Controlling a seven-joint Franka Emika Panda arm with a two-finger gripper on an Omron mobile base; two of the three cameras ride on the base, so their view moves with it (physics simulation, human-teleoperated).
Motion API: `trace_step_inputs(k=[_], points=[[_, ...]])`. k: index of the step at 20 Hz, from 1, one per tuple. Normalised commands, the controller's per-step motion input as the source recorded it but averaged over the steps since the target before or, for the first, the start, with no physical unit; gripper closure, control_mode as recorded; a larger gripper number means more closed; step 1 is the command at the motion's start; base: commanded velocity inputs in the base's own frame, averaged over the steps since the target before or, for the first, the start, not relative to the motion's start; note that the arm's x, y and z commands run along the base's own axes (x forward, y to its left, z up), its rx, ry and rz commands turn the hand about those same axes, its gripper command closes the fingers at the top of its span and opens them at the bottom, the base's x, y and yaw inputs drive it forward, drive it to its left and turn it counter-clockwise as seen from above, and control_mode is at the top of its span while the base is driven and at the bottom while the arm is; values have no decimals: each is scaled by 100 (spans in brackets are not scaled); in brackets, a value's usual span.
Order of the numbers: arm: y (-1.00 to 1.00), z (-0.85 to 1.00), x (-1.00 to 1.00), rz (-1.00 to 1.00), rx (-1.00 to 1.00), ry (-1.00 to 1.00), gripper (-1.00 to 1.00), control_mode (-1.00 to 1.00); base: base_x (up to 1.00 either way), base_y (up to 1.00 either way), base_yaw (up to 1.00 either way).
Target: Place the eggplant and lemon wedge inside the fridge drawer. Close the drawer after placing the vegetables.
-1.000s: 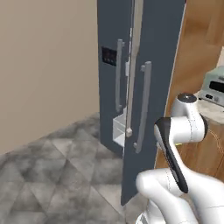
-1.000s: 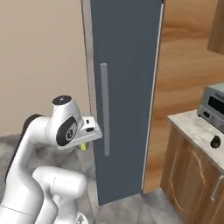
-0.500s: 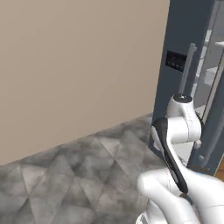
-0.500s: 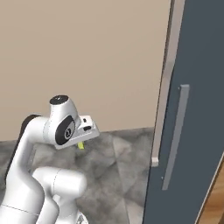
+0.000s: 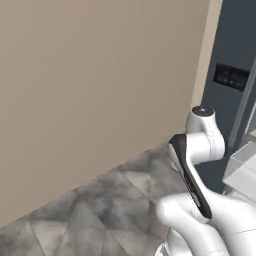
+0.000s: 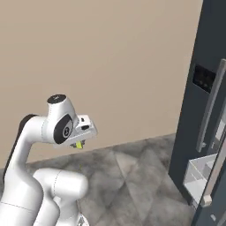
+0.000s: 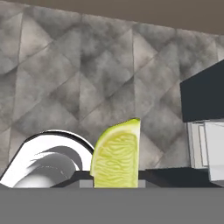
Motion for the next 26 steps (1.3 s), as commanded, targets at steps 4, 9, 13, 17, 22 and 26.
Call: trace_step_inputs(k=[4, 9, 13, 17, 22, 26], points=[[0, 0, 0, 0, 0, 0, 100, 100, 54, 70, -60], [0, 0, 0, 0, 0, 0, 100, 100, 48, 22, -67], [0, 0, 0, 0, 0, 0, 100, 100, 46, 6, -67], [0, 0, 0, 0, 0, 0, 100, 100, 47, 43, -71], [0, 0, 0, 0, 0, 0, 100, 100, 67, 73, -69], [0, 0, 0, 0, 0, 0, 100, 100, 88, 43, -58]])
